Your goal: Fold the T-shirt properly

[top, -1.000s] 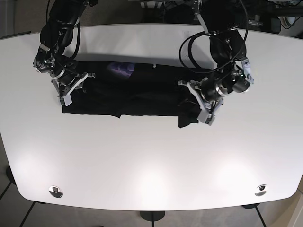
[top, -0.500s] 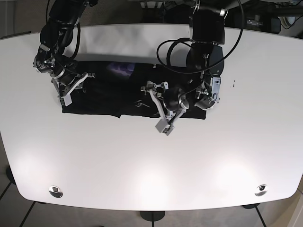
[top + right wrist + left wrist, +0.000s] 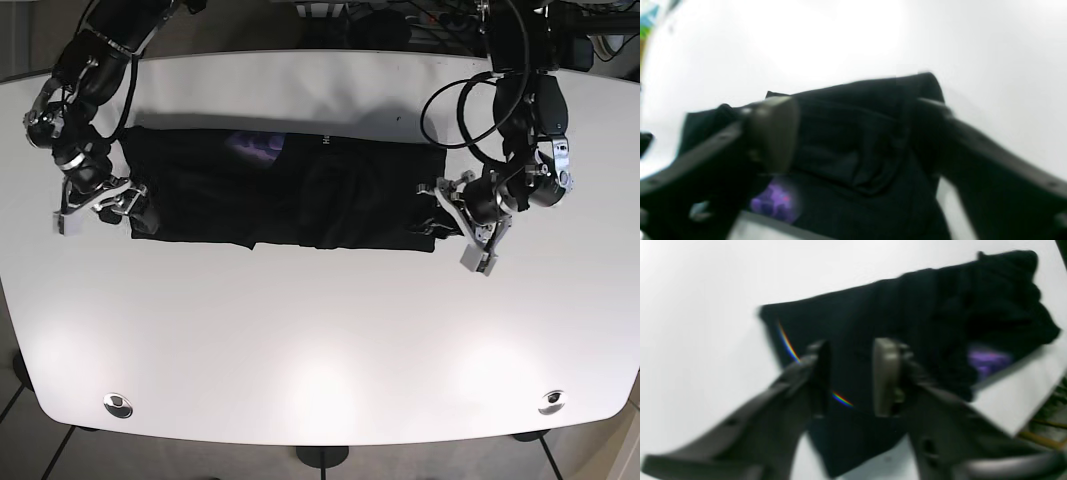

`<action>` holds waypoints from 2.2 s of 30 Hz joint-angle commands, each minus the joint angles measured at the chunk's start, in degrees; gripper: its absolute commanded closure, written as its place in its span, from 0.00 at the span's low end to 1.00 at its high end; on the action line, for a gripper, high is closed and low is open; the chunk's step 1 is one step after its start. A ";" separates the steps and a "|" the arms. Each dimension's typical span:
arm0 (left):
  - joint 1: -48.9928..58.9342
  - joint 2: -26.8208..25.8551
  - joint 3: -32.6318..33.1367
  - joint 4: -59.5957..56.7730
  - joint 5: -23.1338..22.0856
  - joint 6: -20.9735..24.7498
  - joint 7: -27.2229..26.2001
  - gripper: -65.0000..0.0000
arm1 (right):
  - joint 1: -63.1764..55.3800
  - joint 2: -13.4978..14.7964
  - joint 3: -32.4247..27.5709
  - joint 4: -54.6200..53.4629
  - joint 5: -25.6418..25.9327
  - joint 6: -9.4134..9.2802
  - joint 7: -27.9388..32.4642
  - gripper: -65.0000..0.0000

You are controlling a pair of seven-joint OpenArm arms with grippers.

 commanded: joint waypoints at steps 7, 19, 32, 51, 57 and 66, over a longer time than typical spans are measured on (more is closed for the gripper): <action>0.37 -1.89 0.18 -11.78 -0.74 -8.04 -7.53 0.89 | 0.73 5.54 4.09 -16.95 5.64 0.01 0.61 0.10; 1.69 -0.22 0.62 -14.95 -0.74 -7.95 -8.15 0.88 | 1.78 2.73 -6.38 -14.23 1.59 -0.35 1.93 0.96; 1.78 8.48 9.41 -18.73 -0.74 -7.60 -11.31 0.88 | -0.50 -2.37 -14.02 19.79 -0.78 -0.17 -7.21 0.97; 0.46 10.59 12.23 -19.25 -1.27 -3.47 -12.54 0.88 | 3.45 -10.19 -41.89 3.97 -14.41 -0.35 4.13 0.92; 0.37 10.68 12.14 -19.08 -1.36 -3.47 -12.54 0.88 | 3.98 -10.10 -42.33 5.73 -16.61 -0.35 3.16 0.30; 5.03 0.92 -0.70 -7.74 -16.39 -3.47 -12.19 0.88 | 6.27 -10.63 -48.40 5.73 -16.69 -0.35 1.93 0.16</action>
